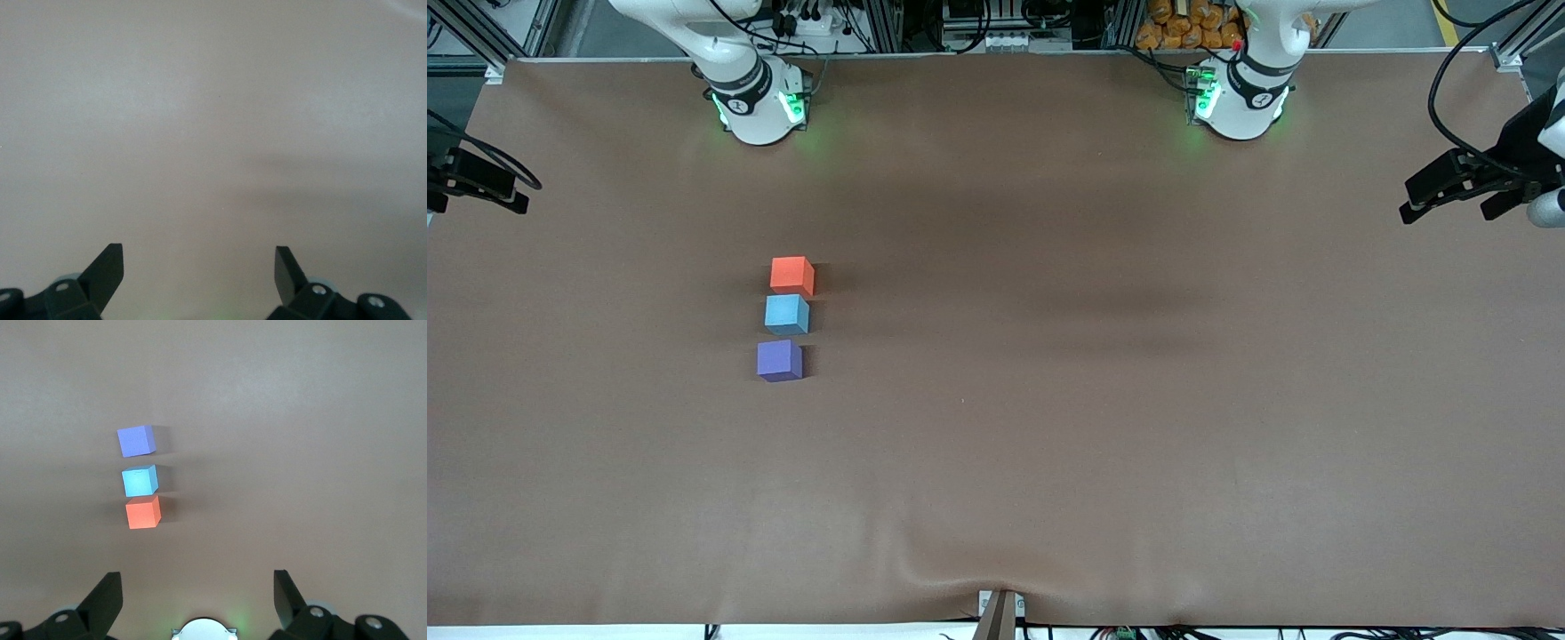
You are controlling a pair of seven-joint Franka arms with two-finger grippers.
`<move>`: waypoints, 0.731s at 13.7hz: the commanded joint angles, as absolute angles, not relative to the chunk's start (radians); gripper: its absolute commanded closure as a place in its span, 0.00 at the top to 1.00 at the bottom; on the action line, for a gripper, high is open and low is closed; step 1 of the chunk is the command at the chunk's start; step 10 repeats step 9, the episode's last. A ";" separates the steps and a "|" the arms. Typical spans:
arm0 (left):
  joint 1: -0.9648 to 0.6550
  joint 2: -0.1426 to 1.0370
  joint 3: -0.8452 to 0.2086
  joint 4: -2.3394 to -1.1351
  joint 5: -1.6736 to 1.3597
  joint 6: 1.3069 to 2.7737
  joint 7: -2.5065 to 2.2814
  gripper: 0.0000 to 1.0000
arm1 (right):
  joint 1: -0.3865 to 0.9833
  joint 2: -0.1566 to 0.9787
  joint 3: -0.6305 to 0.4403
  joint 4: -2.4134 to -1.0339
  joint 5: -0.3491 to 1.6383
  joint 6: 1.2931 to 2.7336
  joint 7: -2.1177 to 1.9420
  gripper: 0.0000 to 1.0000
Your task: Place blue block between orange and purple blocks
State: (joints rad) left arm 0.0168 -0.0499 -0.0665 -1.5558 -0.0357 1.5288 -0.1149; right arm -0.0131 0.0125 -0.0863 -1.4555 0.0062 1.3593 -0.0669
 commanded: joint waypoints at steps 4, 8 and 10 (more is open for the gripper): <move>0.025 -0.074 -0.072 -1.543 0.009 1.493 -0.075 1.00 | -0.035 0.014 -0.061 -1.437 -0.008 1.344 -0.063 1.00; 0.025 -0.063 -0.069 -1.513 0.009 1.493 -0.075 1.00 | -0.037 0.014 -0.063 -1.437 -0.008 1.344 -0.063 1.00; 0.025 -0.063 -0.069 -1.513 0.008 1.493 -0.075 1.00 | -0.037 0.014 -0.061 -1.437 -0.008 1.344 -0.063 1.00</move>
